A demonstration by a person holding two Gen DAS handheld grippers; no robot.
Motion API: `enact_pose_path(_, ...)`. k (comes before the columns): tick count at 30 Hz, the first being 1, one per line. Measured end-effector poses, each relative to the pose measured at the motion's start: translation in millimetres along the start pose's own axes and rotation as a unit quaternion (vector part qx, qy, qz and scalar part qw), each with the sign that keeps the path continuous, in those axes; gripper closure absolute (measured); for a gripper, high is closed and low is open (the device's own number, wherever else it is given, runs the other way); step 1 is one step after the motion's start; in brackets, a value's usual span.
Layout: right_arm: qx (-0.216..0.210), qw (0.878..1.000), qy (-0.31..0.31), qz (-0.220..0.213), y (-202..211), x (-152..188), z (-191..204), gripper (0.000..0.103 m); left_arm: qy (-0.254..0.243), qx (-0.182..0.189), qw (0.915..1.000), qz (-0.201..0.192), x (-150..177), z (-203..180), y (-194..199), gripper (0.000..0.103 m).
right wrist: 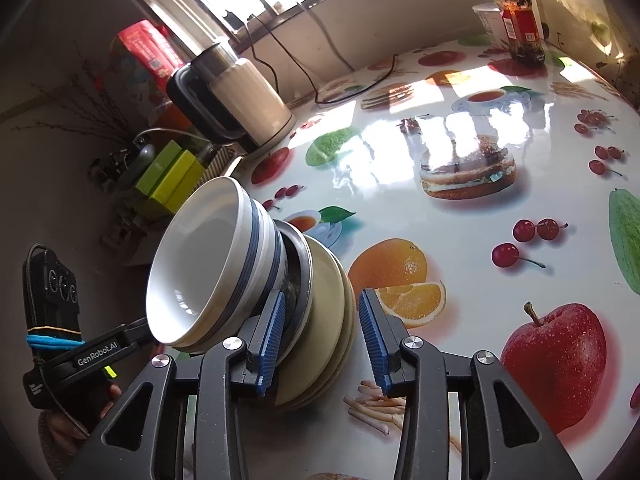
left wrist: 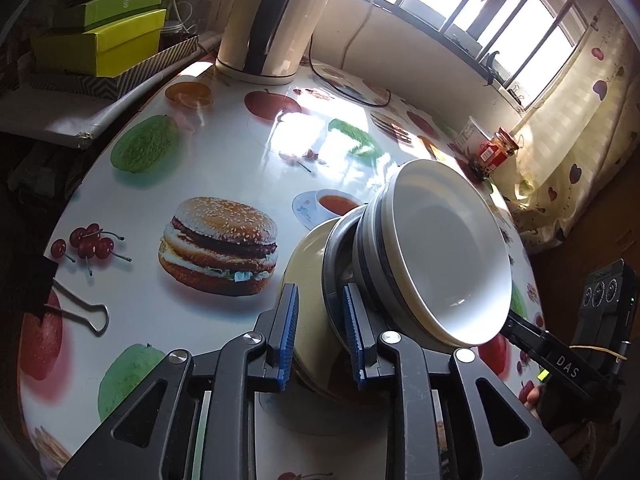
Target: Organize plates and bowls
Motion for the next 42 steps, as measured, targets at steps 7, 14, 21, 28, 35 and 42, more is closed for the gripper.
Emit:
enact_pose_path(7, 0.010, 1.000, 0.013, -0.012, 11.3, 0.9, 1.7, 0.049, -0.025, -0.037, 0.9987, -0.024, 4.0, 2.1, 15.5, 0.069)
enact_pose_path(14, 0.021, 0.999, 0.035, -0.022, 22.6, 9.4, 6.5, 0.044, -0.055, -0.074, 0.9947, -0.045, 14.5, 1.5, 27.9, 0.068)
enact_pose_path(21, 0.056, 0.996, 0.065, -0.038, 32.6, 22.1, 7.3, 0.040, -0.066, -0.093, 0.9918, -0.056, 29.5, 2.5, 34.3, 0.067)
enact_pose_path(28, 0.080, 0.991, 0.097, -0.042, 34.4, 40.5, 12.7, 0.035, -0.085, -0.108, 0.9892, -0.051, 50.9, 2.4, 26.6, 0.067)
enact_pose_path(35, 0.104, 0.988, 0.110, -0.041, 32.4, 54.8, 11.5, 0.028, -0.090, -0.116, 0.9884, -0.039, 68.1, 5.4, 20.7, 0.067)
enact_pose_path(42, 0.131, 0.983, 0.128, -0.033, 22.7, 68.0, 11.1, 0.026, -0.083, -0.118, 0.9893, -0.024, 79.2, 12.1, 12.4, 0.067)
Point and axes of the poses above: each gripper's, at about its wrist camera, not at the fingertips, and y roughly against the way its jaws point, z to its left, x to its underside, the point moved 8 cm from there along -y, roughly the way its jaws point, and after that the axes turned 3 degrees about x, right-handed, at the moved point
